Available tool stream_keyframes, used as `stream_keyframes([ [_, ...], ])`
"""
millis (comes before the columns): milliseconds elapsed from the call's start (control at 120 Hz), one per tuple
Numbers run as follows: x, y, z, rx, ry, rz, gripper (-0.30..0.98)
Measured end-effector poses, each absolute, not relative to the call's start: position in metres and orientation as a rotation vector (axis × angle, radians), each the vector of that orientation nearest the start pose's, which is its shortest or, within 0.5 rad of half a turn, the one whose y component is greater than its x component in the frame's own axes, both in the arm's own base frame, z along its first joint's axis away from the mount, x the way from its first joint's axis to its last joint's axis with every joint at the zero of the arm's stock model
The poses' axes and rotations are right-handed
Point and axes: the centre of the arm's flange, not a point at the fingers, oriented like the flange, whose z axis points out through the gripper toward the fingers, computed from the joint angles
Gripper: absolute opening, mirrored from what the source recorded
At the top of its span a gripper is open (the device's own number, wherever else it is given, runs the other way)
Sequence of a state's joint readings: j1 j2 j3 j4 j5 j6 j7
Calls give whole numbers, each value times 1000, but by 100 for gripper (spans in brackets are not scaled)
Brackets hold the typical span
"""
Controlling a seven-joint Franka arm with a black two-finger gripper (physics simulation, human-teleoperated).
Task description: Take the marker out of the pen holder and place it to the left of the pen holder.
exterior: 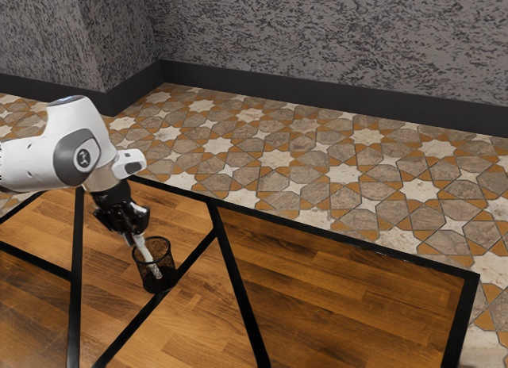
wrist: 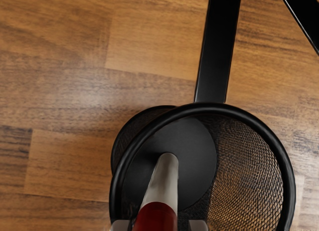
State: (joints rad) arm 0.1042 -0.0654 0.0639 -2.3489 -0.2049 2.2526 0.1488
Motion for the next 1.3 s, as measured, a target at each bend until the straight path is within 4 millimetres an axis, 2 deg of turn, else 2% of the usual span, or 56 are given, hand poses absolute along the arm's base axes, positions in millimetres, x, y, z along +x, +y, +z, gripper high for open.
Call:
stream_keyframes([
  [183, 485, 69, 361, -3295, -227, 13, -4],
  [233, 485, 68, 368, -3294, -222, 1, -5],
  [300, 481, 66, 394, -3292, -212, -59, -6],
  [417, 466, 67, 461, -3293, -201, -175, -8],
  [525, 460, 90, 504, -3305, -250, -163, -8],
  [600, 453, 113, 516, -3308, -302, -85, -9],
  [675, 445, 131, 510, -3303, -339, 40, -9],
  [767, 447, 140, 497, -3285, -344, 187, -9],
  [833, 453, 145, 488, -3258, -334, 288, -9],
  [967, 466, 152, 456, -3180, -309, 540, -9],
  [1117, 504, 168, 400, -3039, -292, 890, -9],
  [1300, 536, 170, 364, -2933, -241, 1078, -8],
])
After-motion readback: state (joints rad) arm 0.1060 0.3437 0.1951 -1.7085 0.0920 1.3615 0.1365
